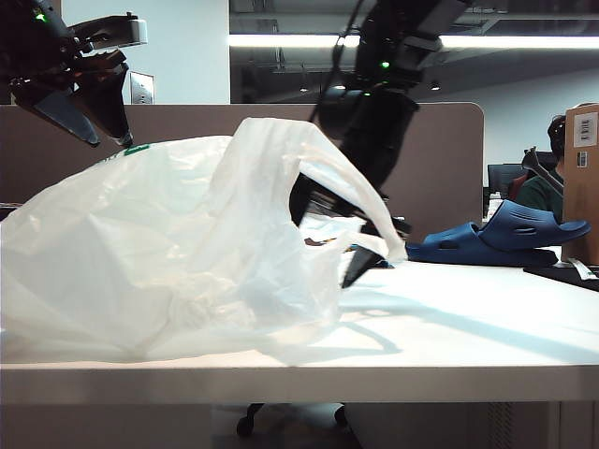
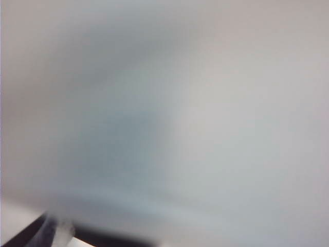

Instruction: Put the power bank into the bag.

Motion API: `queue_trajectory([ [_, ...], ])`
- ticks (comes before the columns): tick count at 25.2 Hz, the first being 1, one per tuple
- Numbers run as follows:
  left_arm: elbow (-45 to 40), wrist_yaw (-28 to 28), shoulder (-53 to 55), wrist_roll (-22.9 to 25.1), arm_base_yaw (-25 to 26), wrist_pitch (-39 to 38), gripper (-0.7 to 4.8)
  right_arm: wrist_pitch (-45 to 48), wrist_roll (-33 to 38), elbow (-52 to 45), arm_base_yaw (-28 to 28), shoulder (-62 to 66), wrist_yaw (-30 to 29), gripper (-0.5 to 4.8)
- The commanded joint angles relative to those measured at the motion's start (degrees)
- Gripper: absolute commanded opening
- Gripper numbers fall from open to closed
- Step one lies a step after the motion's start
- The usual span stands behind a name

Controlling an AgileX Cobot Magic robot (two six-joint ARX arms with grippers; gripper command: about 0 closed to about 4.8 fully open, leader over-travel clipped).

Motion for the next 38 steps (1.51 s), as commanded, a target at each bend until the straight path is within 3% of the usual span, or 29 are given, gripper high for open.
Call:
queue_trajectory([
  [1, 0.2, 0.4, -0.6, 0.0, 0.1, 0.3, 2.99, -2.0, -0.3, 0.4, -1.5, -1.5, 0.9, 4.35],
  [5, 0.3, 3.3, -2.3, 0.0, 0.1, 1.1, 2.99, -2.6, -0.6, 0.4, -3.6, -5.0, 1.8, 3.98],
  [8, 0.3, 9.3, -4.5, 0.0, 0.1, 1.2, 2.99, -4.4, -3.3, 0.4, -5.4, -8.2, 5.7, 2.31],
  [16, 0.3, 10.3, -11.0, 0.0, 0.0, 0.9, 3.00, -5.7, -4.9, 0.4, -10.7, -15.3, 8.9, -0.07],
  [21, 0.3, 10.1, -15.6, -0.4, 0.0, 2.1, 2.77, -5.2, -5.8, 0.4, -13.7, -21.2, 12.8, -0.08],
  [22, 0.3, 8.3, -17.3, -0.4, 0.0, 2.6, 2.40, -4.9, -6.0, 0.4, -14.8, -23.2, 13.6, -0.08],
  [27, 0.3, -1.0, -22.3, -0.4, 0.0, 3.9, 2.33, -3.0, -6.2, 0.4, -19.2, -30.0, 16.1, -0.08],
  [28, 0.3, -2.4, -23.3, -0.4, 0.0, 3.9, 1.89, -2.3, -6.2, 0.4, -20.3, -31.5, 16.5, -0.08],
  [29, 0.3, -3.3, -24.7, -0.4, 0.0, 3.9, 0.25, -1.5, -6.1, 0.4, -21.7, -33.4, 16.8, -0.08],
  [30, 0.3, -3.7, -25.8, -0.4, 0.0, 3.9, -0.02, -0.9, -6.1, 0.4, -22.9, -35.0, 16.8, -0.08],
  [33, 0.3, -5.4, -28.9, -0.5, 0.0, 4.6, -0.06, -0.2, -6.1, 0.4, -26.3, -40.4, 16.8, -0.08],
  [38, 0.3, -14.9, -31.7, -3.7, 0.0, 6.9, -0.06, -0.2, -6.6, 0.3, -29.0, -47.0, 16.7, -0.08],
])
